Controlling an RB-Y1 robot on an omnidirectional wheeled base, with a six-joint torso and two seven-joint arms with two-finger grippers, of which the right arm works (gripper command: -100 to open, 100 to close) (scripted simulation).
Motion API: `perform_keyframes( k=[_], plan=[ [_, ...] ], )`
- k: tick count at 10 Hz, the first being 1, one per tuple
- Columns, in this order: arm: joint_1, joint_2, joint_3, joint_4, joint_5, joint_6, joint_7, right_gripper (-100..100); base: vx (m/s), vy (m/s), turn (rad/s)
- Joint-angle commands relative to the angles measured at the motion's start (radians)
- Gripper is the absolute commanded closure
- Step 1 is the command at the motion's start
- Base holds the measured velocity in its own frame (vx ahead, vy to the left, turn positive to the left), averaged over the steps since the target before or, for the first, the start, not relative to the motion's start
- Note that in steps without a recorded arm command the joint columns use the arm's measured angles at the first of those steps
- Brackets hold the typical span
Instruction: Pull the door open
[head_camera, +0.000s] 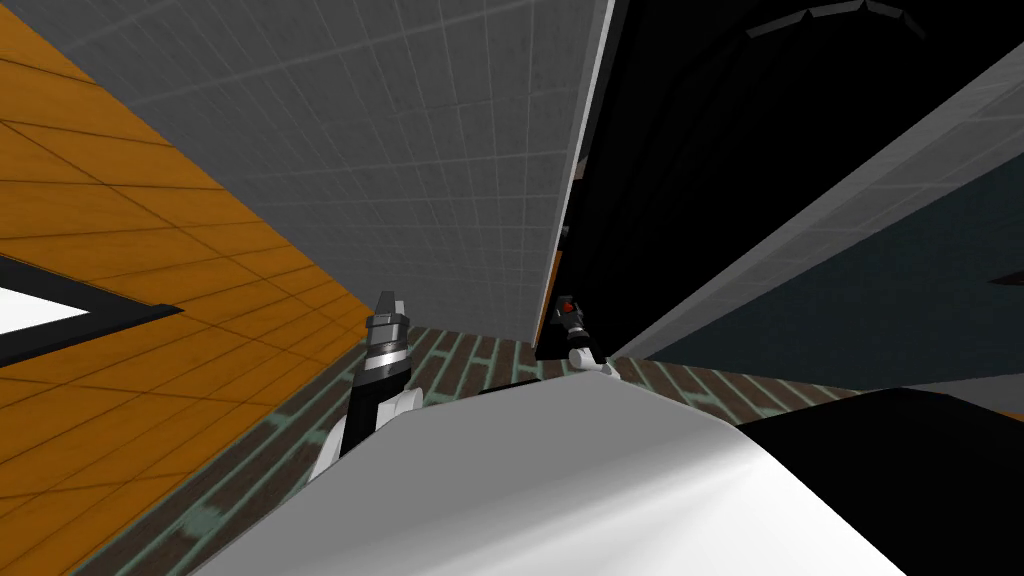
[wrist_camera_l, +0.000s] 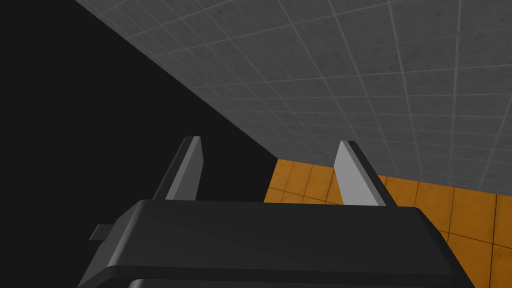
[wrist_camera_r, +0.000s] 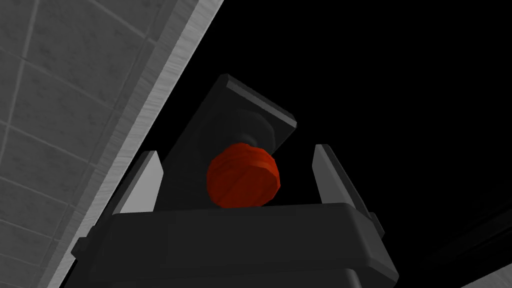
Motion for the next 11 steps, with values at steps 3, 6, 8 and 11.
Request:
perform_keyframes(
  k=[3,6,8,11],
  plan=[
    [0.02,0.015,0.006,-0.029,-0.07,0.009,-0.083,-100,-0.07,-0.041,0.076],
    [0.044,0.035,0.013,-0.067,-0.158,0.021,-0.176,-100,-0.081,-0.029,0.105],
    [0.051,0.041,0.016,-0.079,-0.184,0.024,-0.212,-100,-0.063,-0.023,0.037],
    [0.068,0.055,0.021,-0.105,-0.244,0.033,-0.28,-100,-0.074,-0.026,0.087]
  ],
)
